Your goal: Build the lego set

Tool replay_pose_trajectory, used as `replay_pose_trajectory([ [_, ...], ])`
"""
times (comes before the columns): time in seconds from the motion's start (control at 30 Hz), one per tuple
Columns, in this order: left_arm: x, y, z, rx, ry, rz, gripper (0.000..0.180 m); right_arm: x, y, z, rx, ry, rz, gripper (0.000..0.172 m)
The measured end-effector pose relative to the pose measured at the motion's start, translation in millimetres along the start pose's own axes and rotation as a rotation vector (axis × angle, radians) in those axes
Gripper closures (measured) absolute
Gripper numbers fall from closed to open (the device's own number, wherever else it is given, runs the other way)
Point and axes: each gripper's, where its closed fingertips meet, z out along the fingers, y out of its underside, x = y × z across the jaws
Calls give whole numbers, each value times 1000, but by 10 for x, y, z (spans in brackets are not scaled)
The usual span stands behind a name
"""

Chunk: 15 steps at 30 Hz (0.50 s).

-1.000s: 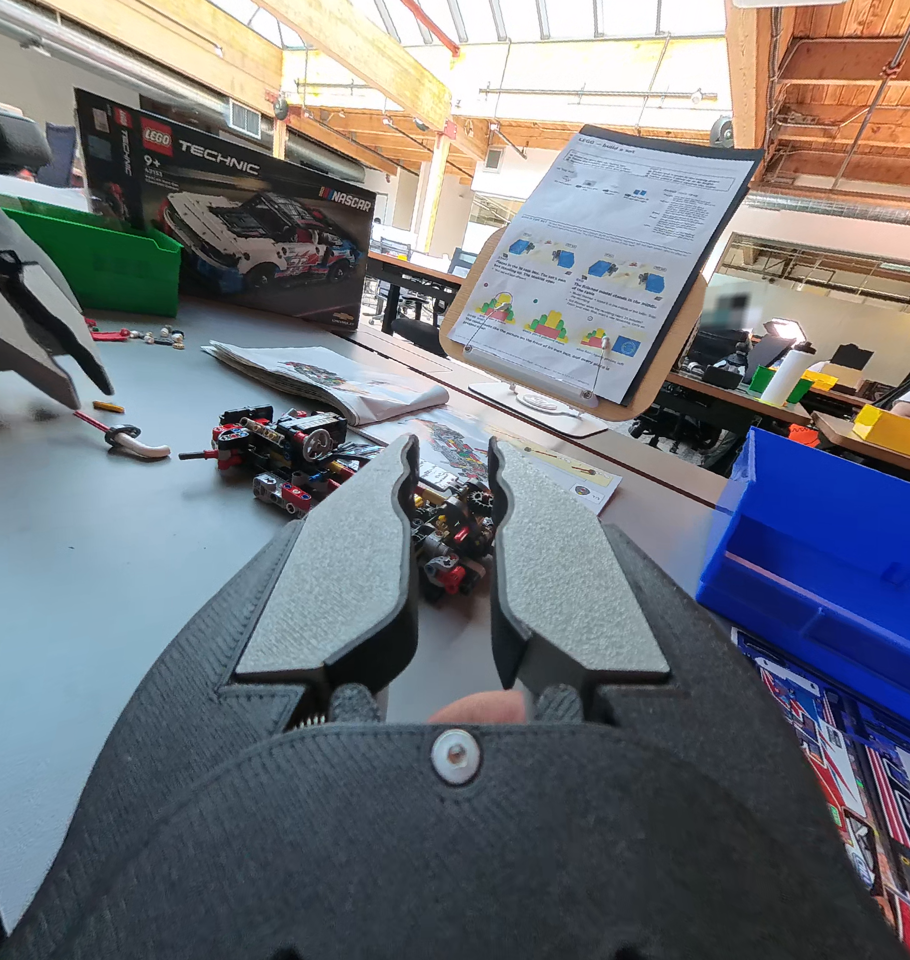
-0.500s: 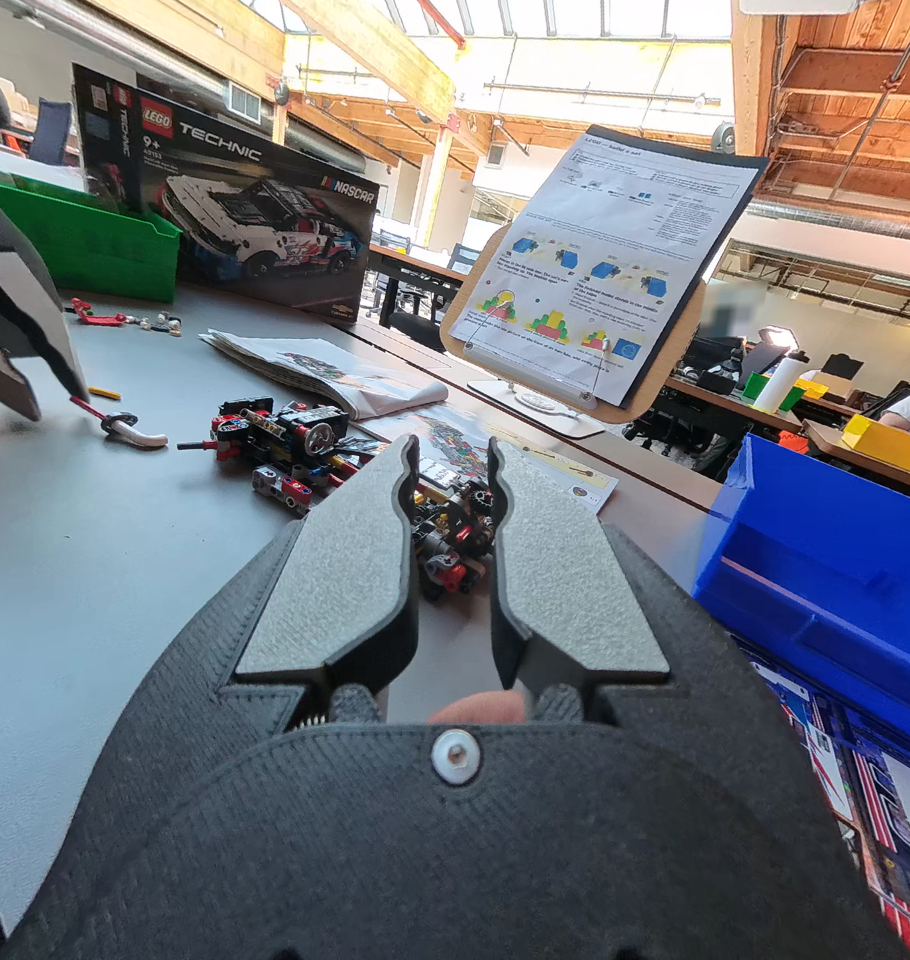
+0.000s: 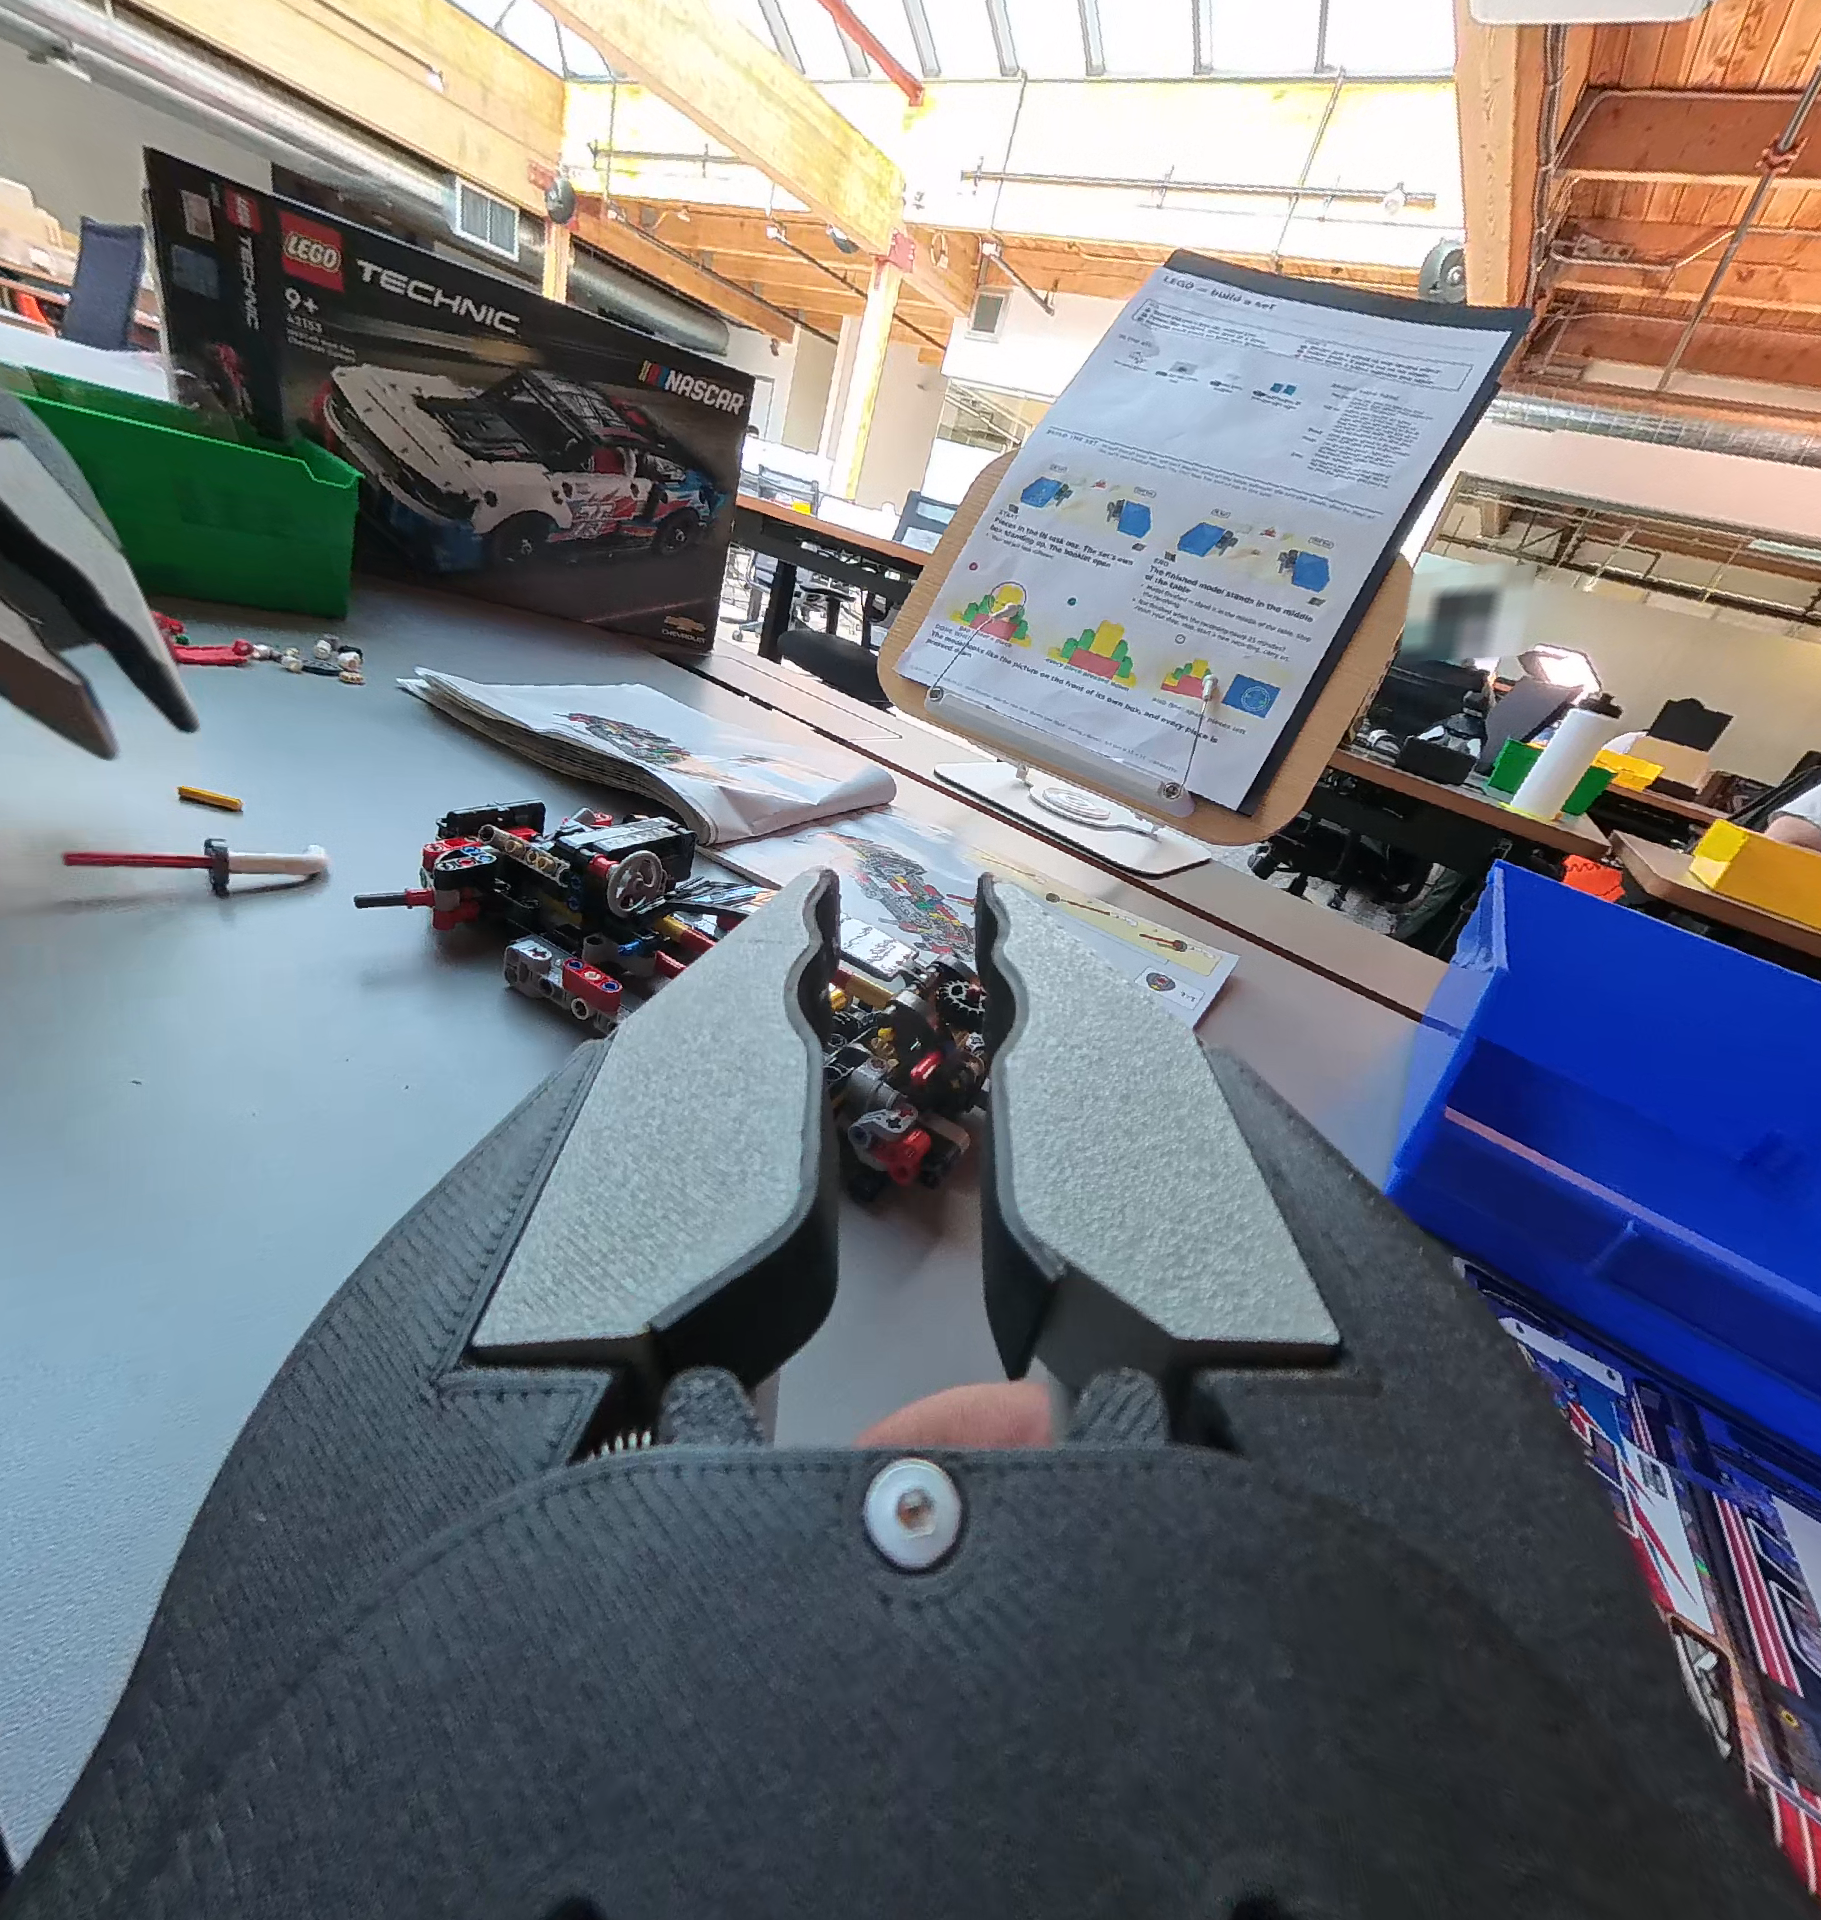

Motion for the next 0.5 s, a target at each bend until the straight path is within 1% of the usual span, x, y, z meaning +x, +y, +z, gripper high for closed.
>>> replay_pose_trajectory([
  [0.03, -105, 70, -20, -26, -48, 5, 155, 1, 0, -1, 0, 0, 1, 149],
  [0.1, -238, 156, -52, -45, -89, -19, 155, 3, 0, -1, 0, 1, 2, 149],
  [0.17, -272, 183, -37, -32, -71, -73, 156, 3, 2, 0, 0, 0, 3, 149],
  [0.23, -224, 192, 25, -28, -31, -106, 157, 4, 3, -1, -1, 1, 5, 149],
  [0.33, -178, 268, 145, -79, -33, -74, 156, 4, 3, -2, -1, 3, 3, 149],
  [0.47, -108, 205, 210, -52, -15, -69, 179, -7, 7, -2, -5, 4, -11, 150],
  [0.5, -106, 195, 218, -45, -21, -61, 179, -11, 8, -1, -6, 3, -15, 150],
])
